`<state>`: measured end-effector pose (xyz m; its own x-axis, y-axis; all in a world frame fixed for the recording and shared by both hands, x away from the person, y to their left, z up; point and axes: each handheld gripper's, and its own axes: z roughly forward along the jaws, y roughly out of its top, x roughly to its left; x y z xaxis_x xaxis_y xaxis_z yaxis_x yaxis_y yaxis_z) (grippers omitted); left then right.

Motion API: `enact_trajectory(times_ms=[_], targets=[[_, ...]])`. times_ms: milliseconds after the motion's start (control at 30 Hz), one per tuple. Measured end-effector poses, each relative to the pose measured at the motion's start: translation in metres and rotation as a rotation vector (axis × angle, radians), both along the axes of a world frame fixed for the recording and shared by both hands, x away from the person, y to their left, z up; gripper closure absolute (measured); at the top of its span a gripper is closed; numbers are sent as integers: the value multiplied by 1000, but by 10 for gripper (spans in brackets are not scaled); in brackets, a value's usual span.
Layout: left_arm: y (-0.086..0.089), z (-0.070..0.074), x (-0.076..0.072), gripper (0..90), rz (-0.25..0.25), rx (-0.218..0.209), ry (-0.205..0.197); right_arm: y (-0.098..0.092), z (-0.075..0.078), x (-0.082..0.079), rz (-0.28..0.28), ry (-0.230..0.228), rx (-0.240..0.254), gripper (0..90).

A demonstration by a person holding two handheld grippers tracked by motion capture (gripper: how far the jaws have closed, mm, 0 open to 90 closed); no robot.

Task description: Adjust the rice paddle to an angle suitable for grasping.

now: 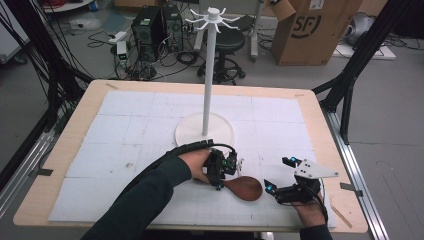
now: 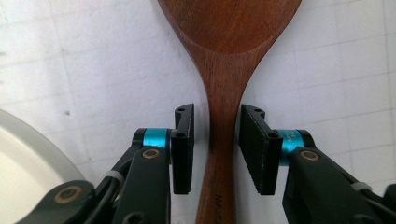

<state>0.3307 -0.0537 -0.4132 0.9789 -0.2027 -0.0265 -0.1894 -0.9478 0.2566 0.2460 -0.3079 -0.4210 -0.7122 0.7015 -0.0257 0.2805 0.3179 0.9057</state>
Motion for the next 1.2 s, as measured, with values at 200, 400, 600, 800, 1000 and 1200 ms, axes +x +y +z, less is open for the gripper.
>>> enact_trajectory(times_ms=[200,400,600,800,1000,1200], targets=[[3,3,-1,634,11,17,19,-1,0,0,-1,-3,-3,6],[11,11,0,498,55,-22,65,0,0,0,-1,-2,-1,6],[20,15,0,395,105,-31,66,0,0,-1,-3,-3,-2,6],[33,19,-3,234,139,-50,73,0,-1,0,2,-4,-5,6],[44,23,-6,118,182,-63,61,0,0,0,3,-2,-3,6],[60,24,-9,16,220,-86,45,1,0,0,11,-1,-1,6]])
